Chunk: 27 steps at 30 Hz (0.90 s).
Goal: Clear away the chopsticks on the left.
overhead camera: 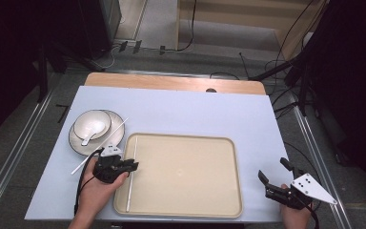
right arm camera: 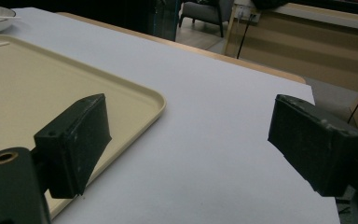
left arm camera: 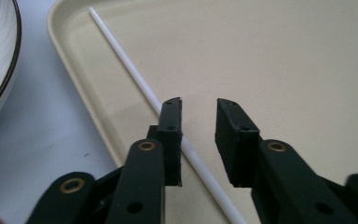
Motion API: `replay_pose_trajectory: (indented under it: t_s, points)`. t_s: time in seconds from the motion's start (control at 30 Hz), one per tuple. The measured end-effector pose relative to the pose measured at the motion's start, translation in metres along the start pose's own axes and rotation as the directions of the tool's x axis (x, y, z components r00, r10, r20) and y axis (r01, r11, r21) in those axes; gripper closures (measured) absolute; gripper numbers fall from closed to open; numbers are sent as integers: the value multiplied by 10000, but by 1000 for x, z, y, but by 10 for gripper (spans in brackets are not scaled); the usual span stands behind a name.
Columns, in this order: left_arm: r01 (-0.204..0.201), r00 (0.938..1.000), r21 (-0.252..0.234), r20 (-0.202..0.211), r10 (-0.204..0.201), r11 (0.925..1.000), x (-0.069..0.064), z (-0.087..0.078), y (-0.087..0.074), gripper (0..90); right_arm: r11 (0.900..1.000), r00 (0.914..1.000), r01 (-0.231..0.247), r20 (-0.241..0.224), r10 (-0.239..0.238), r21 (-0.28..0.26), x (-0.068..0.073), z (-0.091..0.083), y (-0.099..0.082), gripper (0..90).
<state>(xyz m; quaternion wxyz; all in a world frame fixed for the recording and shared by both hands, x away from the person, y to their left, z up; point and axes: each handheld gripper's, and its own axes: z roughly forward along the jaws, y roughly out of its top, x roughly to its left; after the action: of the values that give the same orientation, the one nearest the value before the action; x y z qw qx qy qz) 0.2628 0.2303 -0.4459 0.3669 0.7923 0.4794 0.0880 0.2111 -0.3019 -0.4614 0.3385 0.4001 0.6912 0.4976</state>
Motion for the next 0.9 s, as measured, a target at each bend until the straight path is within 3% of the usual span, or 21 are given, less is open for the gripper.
replay_pose_trajectory:
  t_s: [0.17,0.27,0.3,0.4,0.5,0.53,0.63,0.7,0.9]
  points:
    - [188,9986,-511,506,-162,9985,6,-7,0,592,10000,10000,88,-21,-87,34,0,1,0,130]
    - [99,9988,-501,484,-75,9987,3,-6,0,679,9999,9999,96,-70,-96,44,1,2,0,130]
    - [60,9977,-445,675,-30,9990,0,-5,0,679,9999,9999,141,-51,-141,42,1,2,0,130]
    - [-376,9948,0,950,375,9993,-9,3,1,809,9997,9997,218,-82,-217,88,2,2,0,130]
    - [-483,9908,250,1279,448,9985,-15,10,1,881,9997,9997,217,-76,-216,142,1,2,-1,130]
    - [-534,9909,388,1258,481,9978,-16,12,1,900,9997,9998,211,-74,-210,140,1,1,-1,130]
    - [-791,9950,992,684,725,9919,-15,19,-1,900,9996,9997,232,-69,-231,153,1,-1,-2,130]
    - [-493,9967,1022,697,423,9935,-9,16,-1,900,9995,9996,271,-67,-270,137,1,-1,-2,130]
    - [-301,9995,1071,-1,303,9938,6,6,-2,900,9993,9995,323,-14,-323,170,1,-4,-3,130]
